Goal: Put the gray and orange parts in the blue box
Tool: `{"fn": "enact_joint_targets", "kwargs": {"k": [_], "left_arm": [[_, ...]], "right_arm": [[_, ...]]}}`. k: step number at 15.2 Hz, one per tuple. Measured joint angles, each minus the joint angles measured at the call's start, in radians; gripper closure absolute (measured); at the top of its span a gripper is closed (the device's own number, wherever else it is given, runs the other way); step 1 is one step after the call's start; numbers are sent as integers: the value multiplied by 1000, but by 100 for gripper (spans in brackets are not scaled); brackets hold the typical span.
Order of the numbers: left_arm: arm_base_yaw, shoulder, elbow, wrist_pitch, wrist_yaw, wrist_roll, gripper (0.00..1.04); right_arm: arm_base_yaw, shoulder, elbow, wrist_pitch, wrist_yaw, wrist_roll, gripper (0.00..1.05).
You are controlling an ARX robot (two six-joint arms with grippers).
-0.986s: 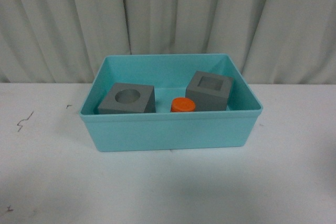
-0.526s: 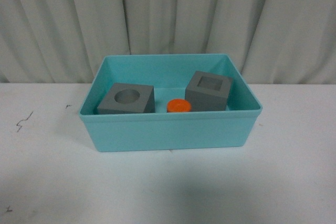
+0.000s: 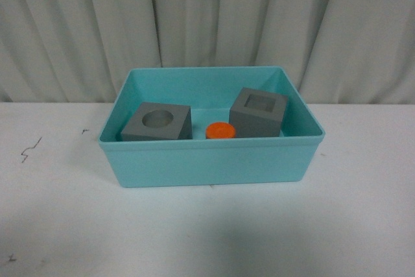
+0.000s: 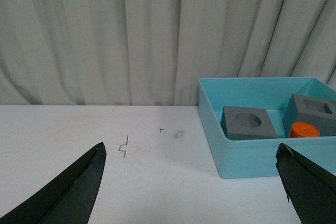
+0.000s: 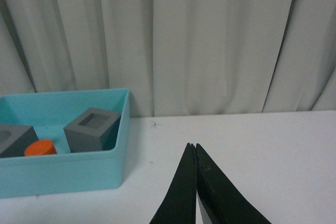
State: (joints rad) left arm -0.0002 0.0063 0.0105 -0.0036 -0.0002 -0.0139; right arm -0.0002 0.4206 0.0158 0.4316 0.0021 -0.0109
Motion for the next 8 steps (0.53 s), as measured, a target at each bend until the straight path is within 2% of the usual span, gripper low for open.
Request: {"fn": "enact_joint_targets", "kwargs": {"k": [3,8], "left_arm": [[0,0,0,0,0,0,7],[0,0,0,0,0,0,7]], "right_arm": [[0,-190,-4,-197,0,0,103],[0,-255,-4,-265,0,0,103]]}}
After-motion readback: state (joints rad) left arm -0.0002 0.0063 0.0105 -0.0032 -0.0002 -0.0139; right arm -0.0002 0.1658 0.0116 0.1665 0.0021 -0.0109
